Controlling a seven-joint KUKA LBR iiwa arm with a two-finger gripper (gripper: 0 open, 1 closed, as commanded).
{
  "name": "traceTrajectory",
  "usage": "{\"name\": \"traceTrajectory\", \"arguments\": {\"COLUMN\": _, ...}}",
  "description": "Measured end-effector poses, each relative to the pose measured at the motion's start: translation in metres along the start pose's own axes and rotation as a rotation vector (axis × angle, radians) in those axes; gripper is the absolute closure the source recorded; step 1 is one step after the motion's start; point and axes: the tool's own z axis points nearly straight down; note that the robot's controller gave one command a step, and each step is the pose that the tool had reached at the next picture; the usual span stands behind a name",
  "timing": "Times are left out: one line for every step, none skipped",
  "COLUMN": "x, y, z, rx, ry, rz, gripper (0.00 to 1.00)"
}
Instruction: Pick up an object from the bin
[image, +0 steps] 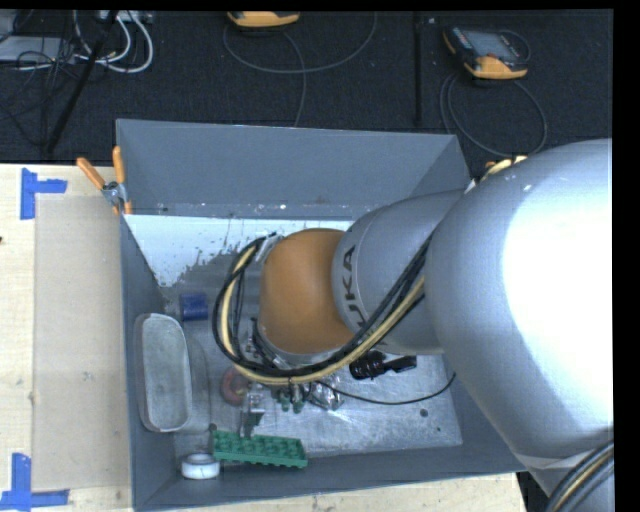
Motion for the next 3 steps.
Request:
{"name": "traceTrajectory", "arguments": {"x": -0.001, "y": 0.000, "z": -0.001, "rx": 0.001, "ry": 0.001, "rz": 0.002, "gripper": 0.00}}
{"name": "traceTrajectory", "arguments": {"x": -0.003, "y": 0.000, "z": -0.003, "rx": -0.002, "ry": -0.002, "rz": 0.004, "gripper": 1.00}}
{"name": "traceTrajectory", "arguments": {"x": -0.005, "y": 0.000, "z": -0.062, "rx": 0.000, "ry": -0.001, "rz": 0.005, "gripper": 1.00}}
